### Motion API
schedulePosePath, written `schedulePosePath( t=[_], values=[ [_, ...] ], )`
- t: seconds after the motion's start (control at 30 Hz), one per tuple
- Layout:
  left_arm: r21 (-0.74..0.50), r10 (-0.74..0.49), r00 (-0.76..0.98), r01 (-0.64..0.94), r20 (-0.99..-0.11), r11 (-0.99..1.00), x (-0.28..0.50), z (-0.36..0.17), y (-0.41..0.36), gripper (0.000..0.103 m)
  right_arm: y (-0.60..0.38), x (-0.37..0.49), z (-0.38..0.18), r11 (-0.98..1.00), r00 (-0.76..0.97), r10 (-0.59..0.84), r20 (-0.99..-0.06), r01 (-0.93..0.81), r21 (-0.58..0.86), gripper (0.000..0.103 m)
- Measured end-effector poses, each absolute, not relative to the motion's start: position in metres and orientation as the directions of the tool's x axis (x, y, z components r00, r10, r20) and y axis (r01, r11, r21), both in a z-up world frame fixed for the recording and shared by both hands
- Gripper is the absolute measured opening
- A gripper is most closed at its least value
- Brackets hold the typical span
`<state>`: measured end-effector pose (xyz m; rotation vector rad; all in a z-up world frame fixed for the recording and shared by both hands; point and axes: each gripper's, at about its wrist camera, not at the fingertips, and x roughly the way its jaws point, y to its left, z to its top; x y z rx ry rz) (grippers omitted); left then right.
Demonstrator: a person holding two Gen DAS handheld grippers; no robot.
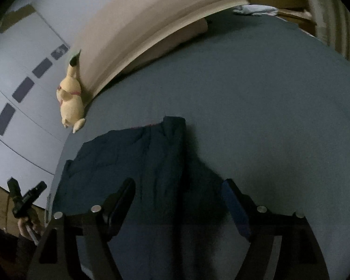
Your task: Fold large clothes
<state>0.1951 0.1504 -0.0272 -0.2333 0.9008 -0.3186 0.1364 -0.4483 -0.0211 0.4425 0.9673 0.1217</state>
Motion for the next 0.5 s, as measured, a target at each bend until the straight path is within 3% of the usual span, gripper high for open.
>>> schedulePosePath(
  t=[0.27,0.3,0.33,0.37,0.4,0.5],
  values=[
    [-0.274,-0.324,0.491,0.174,-0.809,0.946,0.246,-0.059,0.099,0.063,-0.424,0.21,-0.065,0.91,0.488,0.328,-0.809,0.067,0.41,0.079],
    [-0.244,-0.299,0.489,0.176,-0.819,0.954,0.248,-0.063,0.095,0.036,-0.422,0.215,-0.069,0.91,0.471,0.335,-0.816,0.062,0.41,0.055],
    [-0.215,-0.272,0.473,0.171,-0.838,0.961,0.25,-0.069,0.093,0.012,-0.421,0.218,-0.073,0.917,0.455,0.329,-0.828,0.056,0.395,0.022],
    [-0.207,-0.256,0.453,0.156,-0.854,0.966,0.253,-0.076,0.092,0.012,-0.419,0.219,-0.073,0.922,0.45,0.32,-0.833,0.053,0.383,0.02],
    [-0.211,-0.255,0.453,0.147,-0.854,0.966,0.255,-0.08,0.094,0.011,-0.418,0.217,-0.07,0.927,0.468,0.312,-0.826,0.04,0.373,0.011],
    [-0.212,-0.239,0.446,0.112,-0.863,0.971,0.262,-0.099,0.098,0.011,-0.417,0.213,-0.063,0.939,0.506,0.281,-0.815,0.03,0.342,0.008]
  ],
)
